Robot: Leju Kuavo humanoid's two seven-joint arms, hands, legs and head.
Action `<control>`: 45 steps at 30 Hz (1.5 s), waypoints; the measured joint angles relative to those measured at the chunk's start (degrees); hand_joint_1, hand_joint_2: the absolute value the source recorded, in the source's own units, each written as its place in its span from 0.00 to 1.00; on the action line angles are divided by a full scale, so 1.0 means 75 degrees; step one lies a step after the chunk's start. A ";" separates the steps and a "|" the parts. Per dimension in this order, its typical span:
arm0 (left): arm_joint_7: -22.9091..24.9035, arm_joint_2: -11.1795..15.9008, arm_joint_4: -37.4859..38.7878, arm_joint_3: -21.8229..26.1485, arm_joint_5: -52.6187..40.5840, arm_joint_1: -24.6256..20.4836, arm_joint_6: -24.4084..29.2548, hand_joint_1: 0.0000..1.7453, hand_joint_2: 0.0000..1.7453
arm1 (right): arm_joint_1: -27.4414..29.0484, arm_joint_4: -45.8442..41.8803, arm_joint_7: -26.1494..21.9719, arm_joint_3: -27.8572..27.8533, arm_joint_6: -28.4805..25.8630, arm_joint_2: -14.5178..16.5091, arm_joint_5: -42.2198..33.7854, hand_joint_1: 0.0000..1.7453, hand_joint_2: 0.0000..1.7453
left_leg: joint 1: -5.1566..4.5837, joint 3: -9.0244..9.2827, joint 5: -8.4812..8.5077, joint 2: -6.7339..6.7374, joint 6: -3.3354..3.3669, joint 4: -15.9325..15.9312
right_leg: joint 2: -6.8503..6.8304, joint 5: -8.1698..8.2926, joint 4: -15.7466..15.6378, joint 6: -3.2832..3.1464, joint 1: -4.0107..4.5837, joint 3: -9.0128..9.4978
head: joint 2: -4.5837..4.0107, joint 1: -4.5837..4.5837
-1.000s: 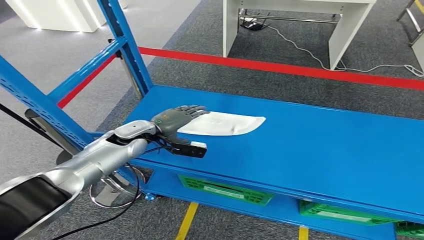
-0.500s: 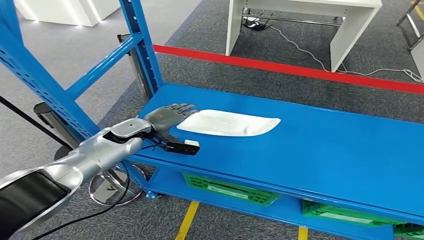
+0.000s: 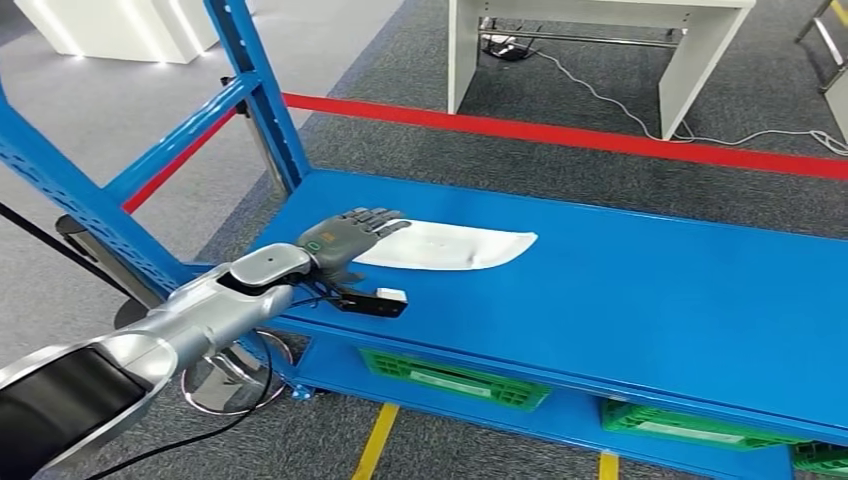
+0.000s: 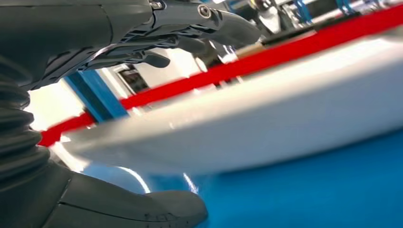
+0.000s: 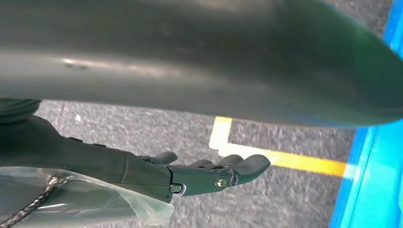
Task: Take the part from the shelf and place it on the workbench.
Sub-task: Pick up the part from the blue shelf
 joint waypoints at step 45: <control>-0.0244 -0.1094 0.0428 0.0176 0.0025 0.0149 0.0343 1.00 1.00 | -0.0005 0.0000 -0.0031 -0.0267 0.0068 -0.0012 0.0421 0.00 0.00 | 0.0037 0.0351 0.0630 0.0001 0.0320 -0.0983 | -0.0016 -0.0413 0.0586 0.0298 0.0013 -0.0352 | 0.0001 0.0033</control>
